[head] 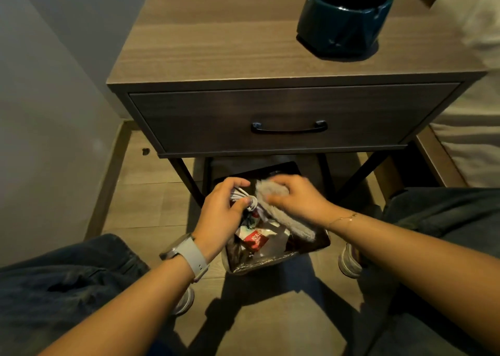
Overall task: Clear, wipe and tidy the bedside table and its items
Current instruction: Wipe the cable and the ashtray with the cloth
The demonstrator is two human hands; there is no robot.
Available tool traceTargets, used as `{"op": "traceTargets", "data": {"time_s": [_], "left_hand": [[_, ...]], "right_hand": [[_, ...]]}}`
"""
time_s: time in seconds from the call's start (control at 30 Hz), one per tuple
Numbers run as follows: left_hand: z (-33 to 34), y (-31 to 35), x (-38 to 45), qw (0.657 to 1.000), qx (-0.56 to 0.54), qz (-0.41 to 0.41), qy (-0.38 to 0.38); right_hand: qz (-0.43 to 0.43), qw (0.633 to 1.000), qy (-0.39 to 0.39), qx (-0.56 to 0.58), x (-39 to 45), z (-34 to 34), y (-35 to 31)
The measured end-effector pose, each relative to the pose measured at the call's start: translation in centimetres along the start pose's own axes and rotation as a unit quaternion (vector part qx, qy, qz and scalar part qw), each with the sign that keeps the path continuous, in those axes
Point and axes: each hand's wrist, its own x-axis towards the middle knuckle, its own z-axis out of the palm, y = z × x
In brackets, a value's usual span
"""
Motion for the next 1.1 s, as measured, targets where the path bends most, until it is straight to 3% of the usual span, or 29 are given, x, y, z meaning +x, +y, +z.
{"op": "traceTargets", "data": {"time_s": [0.03, 0.1, 0.2, 0.27, 0.33, 0.43, 0.47, 0.5, 0.6, 0.7, 0.77, 0.83, 0.9, 1.0, 1.03, 1.1], "left_hand": [[0.0, 0.3, -0.2, 1.0, -0.013, 0.011, 0.004], [-0.3, 0.5, -0.2, 0.998, -0.054, 0.024, 0.017], [-1.1, 0.2, 0.5, 0.993, -0.11, -0.016, 0.042], [-1.3, 0.2, 0.9, 0.979, -0.176, -0.095, 0.05], [-1.3, 0.1, 1.2, 0.926, -0.313, -0.206, 0.043], [-1.3, 1.0, 1.3, 0.773, -0.521, -0.362, -0.009], [-1.2, 1.5, 1.2, 0.744, -0.54, -0.392, -0.034], [-1.2, 2.0, 0.9, 0.739, -0.532, -0.409, -0.064], [-1.0, 2.9, 0.0, 0.792, -0.428, -0.402, -0.165], [-0.9, 3.0, -0.6, 0.824, -0.356, -0.382, -0.22], [-0.8, 3.1, -0.6, 0.836, -0.351, -0.373, -0.196], [-0.7, 2.8, -0.5, 0.865, -0.334, -0.346, -0.146], [-0.6, 2.4, -0.4, 0.877, -0.328, -0.332, -0.117], [-0.3, 2.2, -0.4, 0.861, -0.355, -0.34, -0.131], [-0.1, 2.2, -0.5, 0.857, -0.363, -0.341, -0.132], [0.3, 2.1, -0.8, 0.862, -0.357, -0.337, -0.129]], "right_hand": [[0.042, 0.996, -0.027, -0.072, 0.0, 0.4, 1.1], [0.074, 0.99, 0.003, -0.119, 0.1, 0.3, 2.0], [0.023, 0.993, 0.114, -0.009, 0.5, -1.6, 0.3], [-0.027, 0.984, 0.166, 0.064, 0.4, -2.7, -0.8], [-0.051, 0.977, 0.181, 0.098, 0.4, -2.7, -1.2], [0.036, 0.956, 0.152, 0.248, 0.4, -1.9, -1.4], [0.091, 0.936, 0.125, 0.317, 0.4, -2.1, -1.8], [0.129, 0.916, 0.101, 0.367, 0.4, -2.3, -2.0], [0.159, 0.889, 0.08, 0.421, 0.4, -2.8, -2.1], [0.165, 0.903, 0.073, 0.389, 0.5, -3.3, -2.2], [0.134, 0.946, 0.097, 0.28, 0.5, -4.0, -2.2], [0.032, 0.982, 0.155, 0.099, 0.2, -4.8, -2.1], [-0.1, 0.977, 0.179, -0.065, -1.0, -4.9, -2.8], [-0.246, 0.949, 0.142, -0.136, -2.3, -3.1, -4.2], [-0.244, 0.952, 0.115, -0.142, -2.3, -2.1, -4.0], [-0.158, 0.967, 0.067, -0.186, -1.2, -0.6, -1.9]]}}
